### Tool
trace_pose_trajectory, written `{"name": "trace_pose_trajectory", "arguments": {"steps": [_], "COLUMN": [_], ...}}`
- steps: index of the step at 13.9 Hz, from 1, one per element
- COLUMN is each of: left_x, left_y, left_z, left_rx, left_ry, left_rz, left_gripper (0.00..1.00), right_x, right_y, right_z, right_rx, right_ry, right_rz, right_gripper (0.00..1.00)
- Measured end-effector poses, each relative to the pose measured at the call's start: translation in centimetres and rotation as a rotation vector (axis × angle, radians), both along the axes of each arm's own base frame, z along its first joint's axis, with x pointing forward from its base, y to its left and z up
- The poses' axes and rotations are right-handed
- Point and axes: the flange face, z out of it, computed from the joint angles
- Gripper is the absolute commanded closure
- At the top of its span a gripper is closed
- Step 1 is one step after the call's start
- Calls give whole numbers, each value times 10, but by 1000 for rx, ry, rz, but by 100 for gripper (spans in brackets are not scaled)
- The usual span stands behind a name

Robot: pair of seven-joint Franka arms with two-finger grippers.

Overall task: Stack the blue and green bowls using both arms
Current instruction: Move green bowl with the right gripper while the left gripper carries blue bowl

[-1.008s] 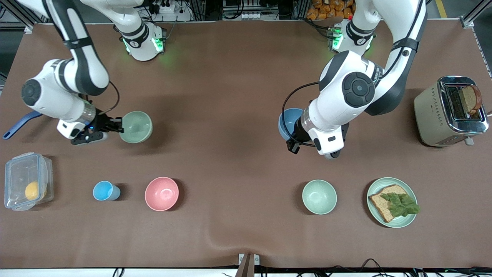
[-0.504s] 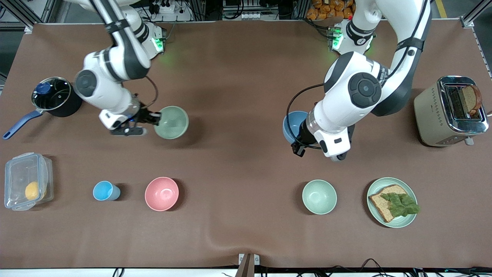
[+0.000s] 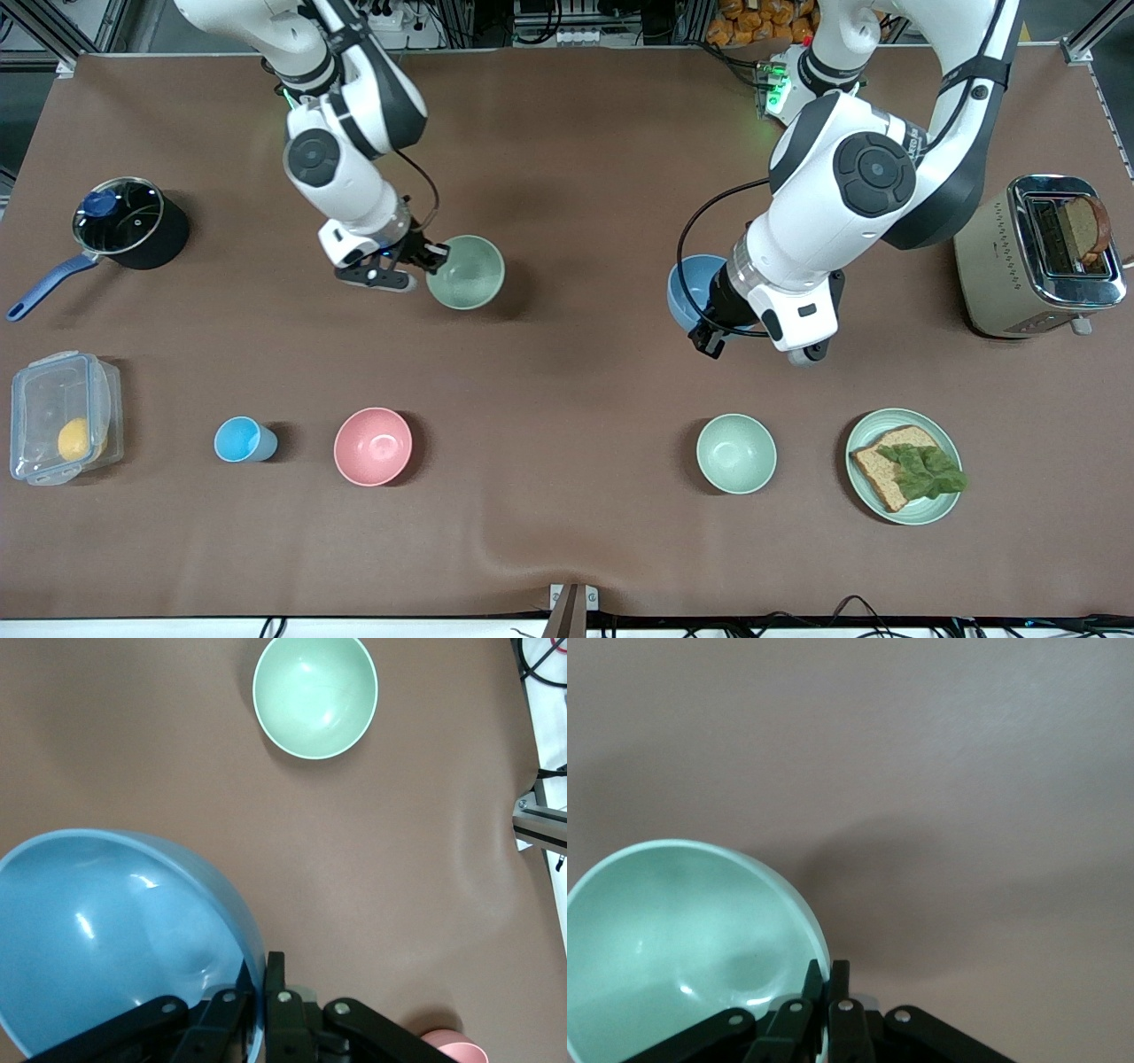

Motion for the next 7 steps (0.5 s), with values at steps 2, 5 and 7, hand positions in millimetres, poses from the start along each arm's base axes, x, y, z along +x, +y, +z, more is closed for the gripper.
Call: {"name": "trace_pose_trajectory", "arguments": {"steps": [2, 5, 7], "left_x": [0, -1, -3], "left_y": [-1, -2, -5], "left_z": [0, -1, -4], "left_rx": [0, 1, 3], "left_ry": [0, 4, 9], "left_rz": [-1, -4, -9], "left_gripper": [100, 100, 100], "right_x": [-17, -42, -46], "right_y": [35, 72, 78], "right_z": [-18, -42, -45], "right_rx": [6, 7, 8], "right_ry": [-21, -27, -27], "right_rz": [-39, -68, -84], "right_gripper": [100, 100, 100]}}
